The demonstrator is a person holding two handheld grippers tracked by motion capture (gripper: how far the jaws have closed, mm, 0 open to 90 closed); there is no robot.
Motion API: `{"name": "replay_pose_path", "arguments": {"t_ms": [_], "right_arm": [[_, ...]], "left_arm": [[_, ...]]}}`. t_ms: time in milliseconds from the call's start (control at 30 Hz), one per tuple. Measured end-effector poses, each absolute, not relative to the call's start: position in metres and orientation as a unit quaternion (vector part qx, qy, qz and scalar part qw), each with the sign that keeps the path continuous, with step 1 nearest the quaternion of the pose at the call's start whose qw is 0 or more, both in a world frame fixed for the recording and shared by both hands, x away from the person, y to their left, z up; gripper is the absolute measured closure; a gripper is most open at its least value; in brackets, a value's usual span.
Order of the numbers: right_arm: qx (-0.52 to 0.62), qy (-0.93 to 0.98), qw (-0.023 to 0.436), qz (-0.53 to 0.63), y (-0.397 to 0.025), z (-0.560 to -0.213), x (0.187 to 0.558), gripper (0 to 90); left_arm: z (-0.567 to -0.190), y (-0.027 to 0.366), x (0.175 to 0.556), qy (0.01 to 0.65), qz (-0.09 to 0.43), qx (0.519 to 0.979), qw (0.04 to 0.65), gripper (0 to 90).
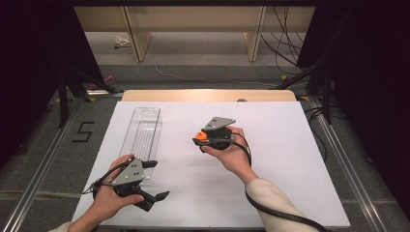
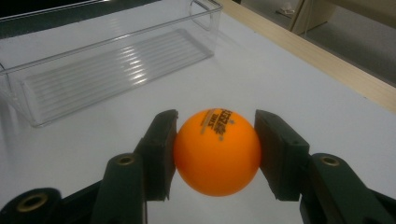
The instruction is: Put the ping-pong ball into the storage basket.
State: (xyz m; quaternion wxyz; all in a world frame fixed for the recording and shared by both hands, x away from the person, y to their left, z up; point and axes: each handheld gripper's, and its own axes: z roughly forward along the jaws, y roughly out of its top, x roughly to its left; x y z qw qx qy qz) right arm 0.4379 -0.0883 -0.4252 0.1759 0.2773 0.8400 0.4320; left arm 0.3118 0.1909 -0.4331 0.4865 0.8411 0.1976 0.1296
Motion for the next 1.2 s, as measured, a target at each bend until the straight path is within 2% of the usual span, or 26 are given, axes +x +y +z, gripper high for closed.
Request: {"name": "replay_pose_path", "arguments": {"t_ms": [1200], "right_arm": [[0.267, 0.841, 0.171, 0.439, -0.073, -0.421, 0.437, 51.4]], "left_arm": [[-0.433, 0.191, 0.311, 0.197, 0.131, 0.841, 0.487, 0.0]]}}
